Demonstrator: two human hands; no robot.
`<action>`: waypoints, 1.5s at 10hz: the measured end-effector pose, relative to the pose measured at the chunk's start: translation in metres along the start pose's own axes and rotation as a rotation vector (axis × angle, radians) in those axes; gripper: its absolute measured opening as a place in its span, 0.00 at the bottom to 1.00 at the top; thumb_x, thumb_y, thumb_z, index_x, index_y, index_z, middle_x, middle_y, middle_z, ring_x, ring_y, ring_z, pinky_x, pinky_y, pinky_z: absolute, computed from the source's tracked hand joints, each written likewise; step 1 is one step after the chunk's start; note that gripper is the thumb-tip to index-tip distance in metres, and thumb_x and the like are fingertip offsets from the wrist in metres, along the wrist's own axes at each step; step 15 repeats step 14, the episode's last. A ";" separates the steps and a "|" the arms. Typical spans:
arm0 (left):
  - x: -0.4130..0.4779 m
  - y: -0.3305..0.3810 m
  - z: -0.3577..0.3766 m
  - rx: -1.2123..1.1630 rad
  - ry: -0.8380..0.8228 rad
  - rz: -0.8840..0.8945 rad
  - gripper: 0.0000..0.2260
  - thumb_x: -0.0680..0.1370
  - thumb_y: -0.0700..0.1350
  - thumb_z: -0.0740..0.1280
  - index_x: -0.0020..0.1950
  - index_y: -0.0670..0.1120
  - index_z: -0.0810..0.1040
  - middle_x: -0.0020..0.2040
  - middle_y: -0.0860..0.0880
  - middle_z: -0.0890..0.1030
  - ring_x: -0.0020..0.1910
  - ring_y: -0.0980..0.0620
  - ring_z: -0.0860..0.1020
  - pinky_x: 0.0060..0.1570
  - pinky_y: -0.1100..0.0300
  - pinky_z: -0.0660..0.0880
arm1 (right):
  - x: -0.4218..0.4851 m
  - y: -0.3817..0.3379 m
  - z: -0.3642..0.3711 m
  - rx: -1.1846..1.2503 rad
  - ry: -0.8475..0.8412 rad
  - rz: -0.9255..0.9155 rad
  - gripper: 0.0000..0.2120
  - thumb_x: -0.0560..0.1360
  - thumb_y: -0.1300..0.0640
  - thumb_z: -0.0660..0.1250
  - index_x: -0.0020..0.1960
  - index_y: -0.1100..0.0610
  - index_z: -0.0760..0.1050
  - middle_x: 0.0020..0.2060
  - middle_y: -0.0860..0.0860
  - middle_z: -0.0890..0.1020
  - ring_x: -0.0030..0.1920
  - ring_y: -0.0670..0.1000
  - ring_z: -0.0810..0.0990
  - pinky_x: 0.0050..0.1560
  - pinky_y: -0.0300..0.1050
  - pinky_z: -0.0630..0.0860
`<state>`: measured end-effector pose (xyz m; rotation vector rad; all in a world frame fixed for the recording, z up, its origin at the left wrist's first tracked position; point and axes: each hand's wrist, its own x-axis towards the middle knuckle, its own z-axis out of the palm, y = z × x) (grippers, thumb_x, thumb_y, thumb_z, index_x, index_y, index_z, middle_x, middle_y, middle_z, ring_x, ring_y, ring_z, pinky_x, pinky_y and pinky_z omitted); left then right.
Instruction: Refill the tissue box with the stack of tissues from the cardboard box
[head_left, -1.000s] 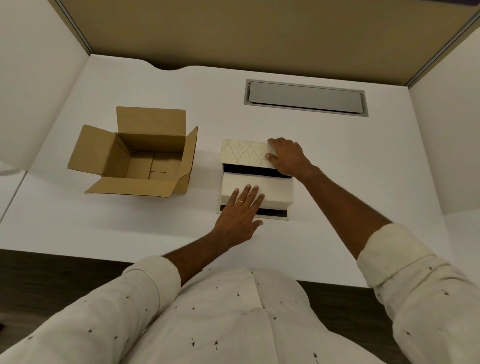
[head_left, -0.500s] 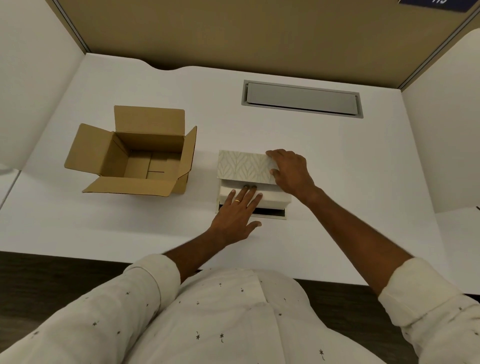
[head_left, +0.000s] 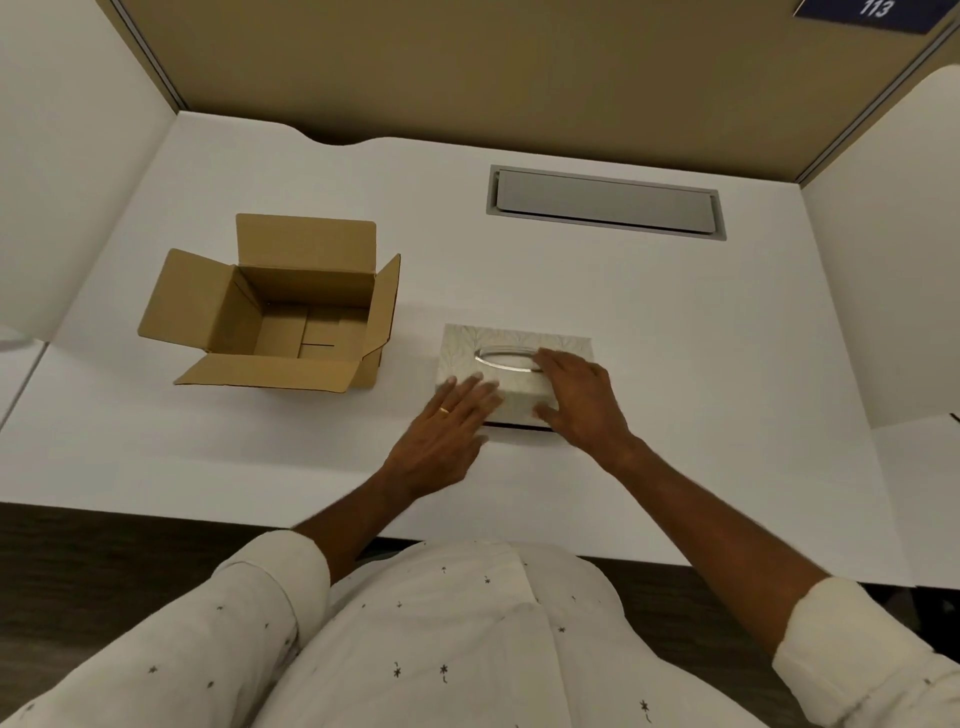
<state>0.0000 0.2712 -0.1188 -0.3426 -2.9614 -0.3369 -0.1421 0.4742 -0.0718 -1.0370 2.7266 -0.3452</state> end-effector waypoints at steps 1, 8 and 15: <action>0.015 -0.008 -0.012 -0.015 0.033 -0.133 0.32 0.83 0.52 0.60 0.83 0.43 0.52 0.84 0.43 0.52 0.83 0.45 0.47 0.80 0.44 0.53 | -0.014 -0.001 0.020 -0.093 -0.095 -0.023 0.44 0.75 0.51 0.74 0.82 0.56 0.52 0.82 0.52 0.55 0.82 0.55 0.54 0.79 0.57 0.57; 0.048 -0.023 -0.003 0.069 -0.337 -0.224 0.34 0.85 0.56 0.52 0.82 0.39 0.41 0.83 0.40 0.42 0.82 0.44 0.41 0.81 0.49 0.48 | -0.020 0.005 0.033 -0.201 -0.028 0.072 0.38 0.83 0.46 0.59 0.82 0.62 0.43 0.82 0.57 0.47 0.82 0.56 0.44 0.82 0.55 0.47; 0.049 -0.011 -0.035 -0.023 -0.270 -0.290 0.33 0.85 0.57 0.49 0.82 0.39 0.42 0.83 0.41 0.42 0.82 0.45 0.41 0.81 0.52 0.44 | -0.017 0.003 0.005 -0.027 0.064 0.179 0.45 0.80 0.33 0.53 0.82 0.60 0.38 0.82 0.55 0.42 0.82 0.53 0.40 0.82 0.51 0.44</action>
